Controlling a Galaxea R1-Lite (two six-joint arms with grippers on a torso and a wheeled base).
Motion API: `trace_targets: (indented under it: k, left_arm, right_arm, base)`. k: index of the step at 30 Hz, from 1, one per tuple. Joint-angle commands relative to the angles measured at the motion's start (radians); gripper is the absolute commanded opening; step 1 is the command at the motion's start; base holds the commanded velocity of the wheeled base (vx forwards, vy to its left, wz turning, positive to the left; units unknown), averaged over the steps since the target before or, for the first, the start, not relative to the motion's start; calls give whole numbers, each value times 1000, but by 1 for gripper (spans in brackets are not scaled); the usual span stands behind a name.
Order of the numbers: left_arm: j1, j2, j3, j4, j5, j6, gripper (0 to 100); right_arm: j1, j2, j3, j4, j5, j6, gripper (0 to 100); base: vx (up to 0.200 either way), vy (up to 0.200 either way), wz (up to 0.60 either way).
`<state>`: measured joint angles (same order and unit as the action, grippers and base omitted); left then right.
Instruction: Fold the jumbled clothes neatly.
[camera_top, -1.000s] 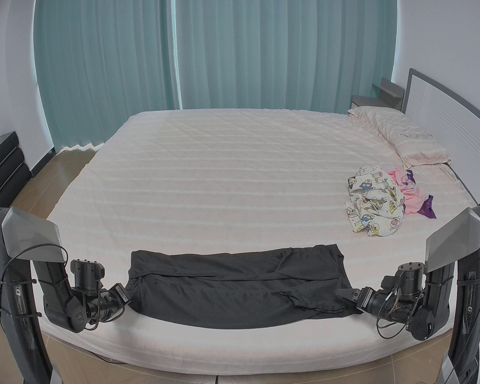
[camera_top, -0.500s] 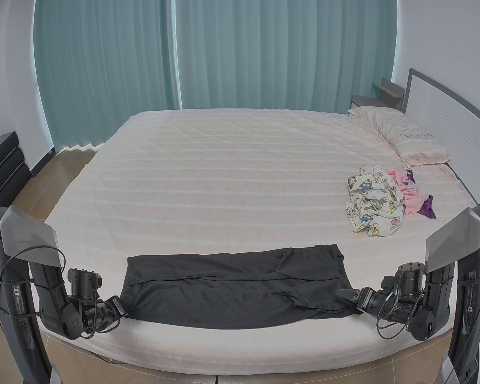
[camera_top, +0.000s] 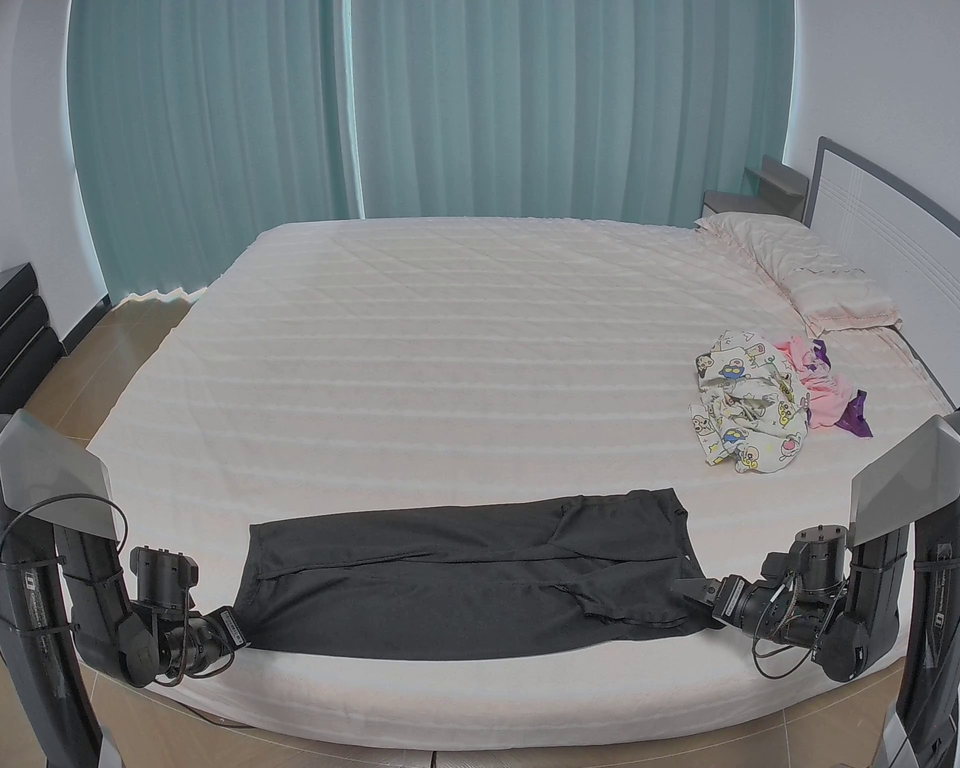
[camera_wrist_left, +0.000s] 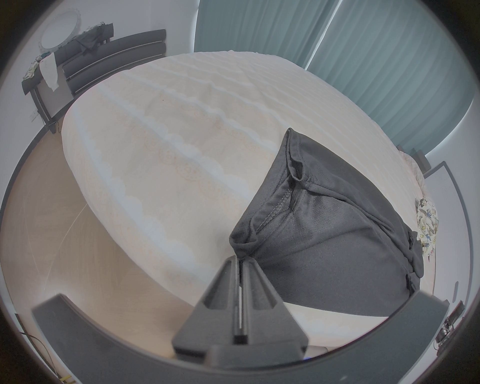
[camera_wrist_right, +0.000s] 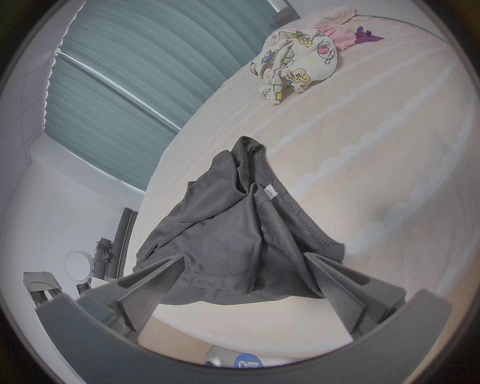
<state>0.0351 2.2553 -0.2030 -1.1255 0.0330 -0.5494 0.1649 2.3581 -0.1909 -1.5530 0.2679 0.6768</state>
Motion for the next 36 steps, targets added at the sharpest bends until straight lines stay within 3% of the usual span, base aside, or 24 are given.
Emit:
trace_targets:
  k: [1, 5, 6, 12, 16, 22, 25, 30, 36]
  left_arm:
    - [2, -3, 8, 0, 1, 2, 0]
    - [2, -5, 19, 0, 1, 12, 0]
    - [3, -3, 17, 0, 1, 12, 100]
    - [14, -5, 14, -2, 1, 14, 100]
    - [69, -125, -18, 12, -12, 16, 100]
    - [72, -180, -167, 158, -16, -44, 100]
    - [68, -172, -280, 210, -71, -113, 100]
    - [69, -157, -377, 325, -186, -126, 100]
    - [68, -77, -435, 352, -203, -119, 100]
  right_arm:
    - [1, 0, -1, -15, 1, 0, 100]
    - [1, 1, -1, -15, 1, 0, 100]
    - [1, 1, -1, -15, 1, 0, 100]
    - [1, -2, -1, -15, -1, 0, 100]
    - [-4, -5, -4, -15, -2, 0, 100]
    - [-4, -3, -4, -15, -4, 0, 100]
    - [-4, -3, -5, -15, -4, 0, 100]
    - [-4, -2, -5, -15, -4, 0, 100]
    - [-7, -2, -7, -15, -4, 0, 100]
  base:
    - [0, 0, 0]
    - [0, 0, 0]
    - [0, 0, 0]
    - [0, 0, 0]
    - [0, 0, 0]
    - [0, 0, 0]
    - [0, 0, 0]
    - [0, 0, 0]
    - [0, 0, 0]
